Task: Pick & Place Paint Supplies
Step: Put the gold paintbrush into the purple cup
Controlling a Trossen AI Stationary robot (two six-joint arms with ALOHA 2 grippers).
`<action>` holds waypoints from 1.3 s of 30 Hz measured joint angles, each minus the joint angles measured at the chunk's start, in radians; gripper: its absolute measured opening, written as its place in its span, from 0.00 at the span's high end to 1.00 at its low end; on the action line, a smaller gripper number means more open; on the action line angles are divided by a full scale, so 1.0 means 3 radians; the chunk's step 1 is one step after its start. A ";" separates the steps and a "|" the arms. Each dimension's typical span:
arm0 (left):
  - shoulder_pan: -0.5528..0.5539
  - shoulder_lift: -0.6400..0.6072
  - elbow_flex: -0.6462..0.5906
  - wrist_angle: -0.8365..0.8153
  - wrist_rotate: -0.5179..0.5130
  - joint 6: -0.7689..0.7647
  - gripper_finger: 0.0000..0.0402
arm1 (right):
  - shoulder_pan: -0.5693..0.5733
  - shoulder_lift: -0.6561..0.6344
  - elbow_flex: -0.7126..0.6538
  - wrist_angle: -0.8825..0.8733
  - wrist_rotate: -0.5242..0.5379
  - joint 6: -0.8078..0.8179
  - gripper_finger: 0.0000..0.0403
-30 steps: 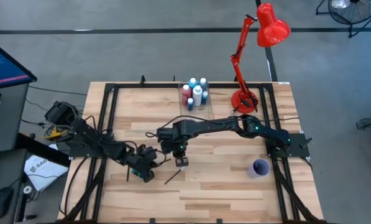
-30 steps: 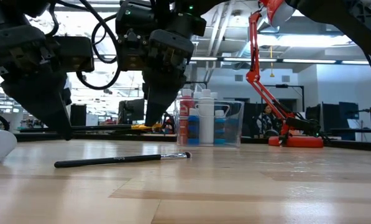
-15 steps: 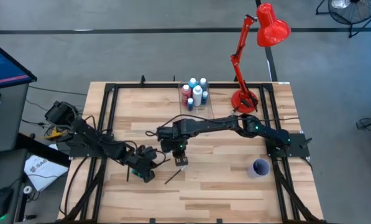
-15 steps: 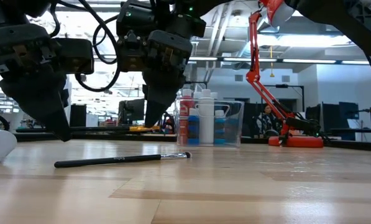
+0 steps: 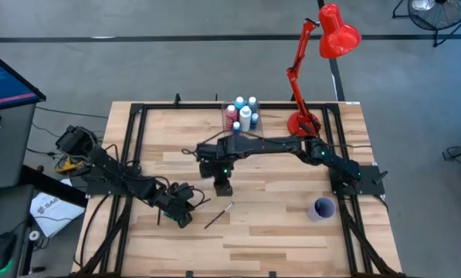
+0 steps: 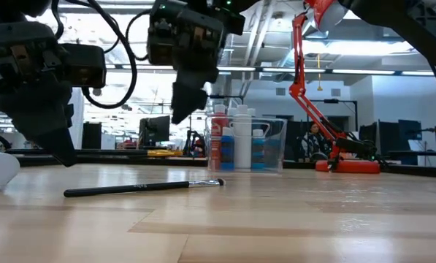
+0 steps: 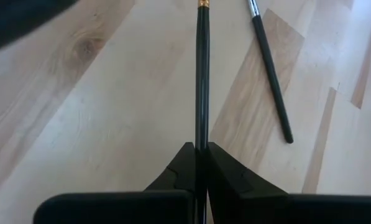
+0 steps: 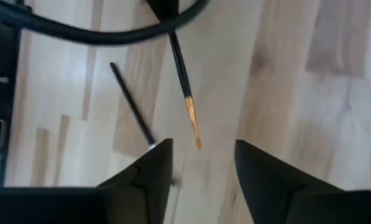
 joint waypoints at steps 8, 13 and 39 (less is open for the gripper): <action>-0.0003 0.0000 -0.0003 0.0193 -0.0170 -0.0131 0.99 | -0.0274 -0.0242 0.0008 0.0276 -0.0581 0.0407 0.48; -0.0106 -0.0006 -0.0004 0.0340 -0.0497 -0.0302 0.99 | -0.0378 -0.0493 0.0006 0.0455 -0.0678 0.0561 0.49; -0.0600 -0.0047 -0.0004 0.0892 -0.1793 -0.0793 0.99 | -0.0252 -0.1962 -0.1788 0.1796 -0.0843 0.1126 0.71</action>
